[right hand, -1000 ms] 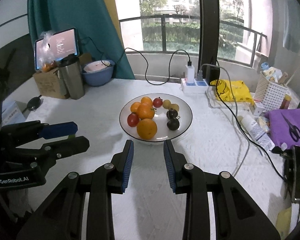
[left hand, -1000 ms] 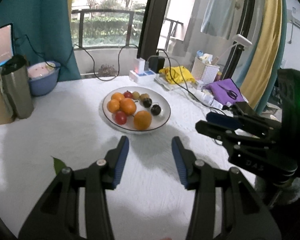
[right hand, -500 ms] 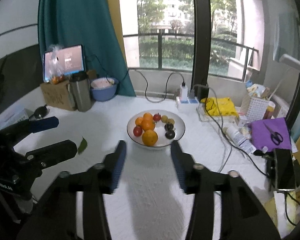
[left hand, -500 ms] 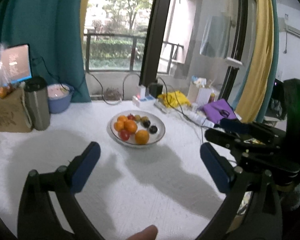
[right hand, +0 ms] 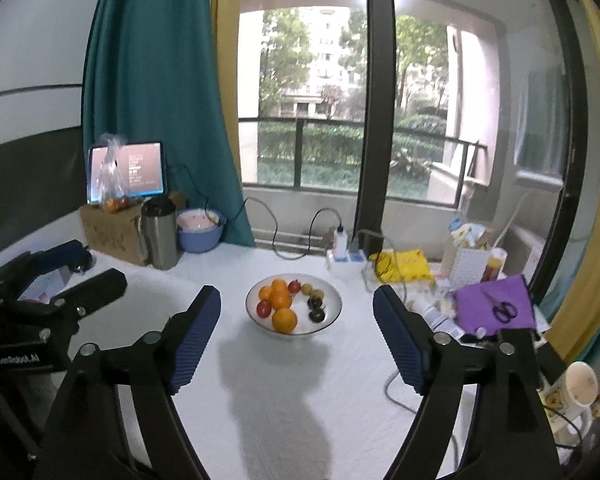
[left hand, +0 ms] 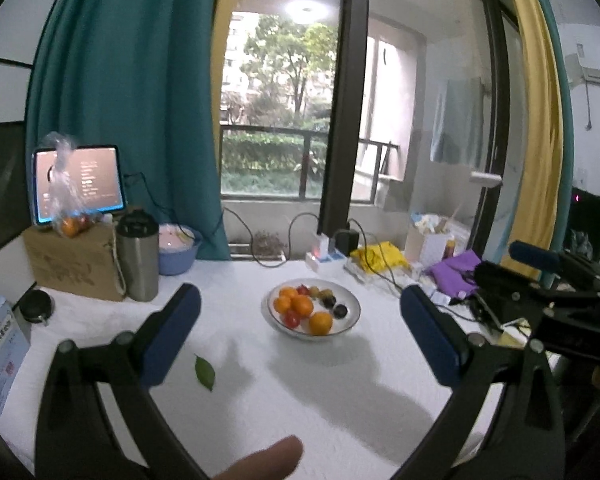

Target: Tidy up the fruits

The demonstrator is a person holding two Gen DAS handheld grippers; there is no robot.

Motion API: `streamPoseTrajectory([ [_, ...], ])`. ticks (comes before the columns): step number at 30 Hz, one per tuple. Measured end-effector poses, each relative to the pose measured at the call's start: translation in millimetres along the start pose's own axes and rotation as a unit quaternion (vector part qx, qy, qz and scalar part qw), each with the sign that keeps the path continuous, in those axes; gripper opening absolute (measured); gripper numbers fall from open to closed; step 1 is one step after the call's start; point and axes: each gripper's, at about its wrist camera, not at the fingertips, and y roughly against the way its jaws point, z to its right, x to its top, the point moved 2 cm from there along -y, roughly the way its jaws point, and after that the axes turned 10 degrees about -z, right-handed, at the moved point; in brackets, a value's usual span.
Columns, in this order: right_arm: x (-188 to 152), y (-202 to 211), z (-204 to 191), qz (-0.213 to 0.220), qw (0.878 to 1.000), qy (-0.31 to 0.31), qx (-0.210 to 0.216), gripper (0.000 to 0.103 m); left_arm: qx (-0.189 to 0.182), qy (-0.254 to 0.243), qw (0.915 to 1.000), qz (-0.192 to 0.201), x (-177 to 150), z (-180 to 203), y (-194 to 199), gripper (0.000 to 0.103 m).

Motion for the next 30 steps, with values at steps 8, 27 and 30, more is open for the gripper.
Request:
streamPoseTrajectory([
  [8, 1, 29, 0, 0.024, 1.0, 0.0, -0.007, 0.082, -0.007, 0.003, 0.9999, 0.015, 2, -4, 18, 0.101],
  [27, 1, 36, -9, 0.024, 1.0, 0.0, 0.005, 0.083, -0.017, 0.002, 0.9997, 0.019, -1, -5, 25, 0.101],
  [30, 1, 35, -8, 0.024, 1.0, -0.001, 0.005, 0.083, -0.019, 0.0, 0.9997, 0.017, -1, -3, 25, 0.101],
])
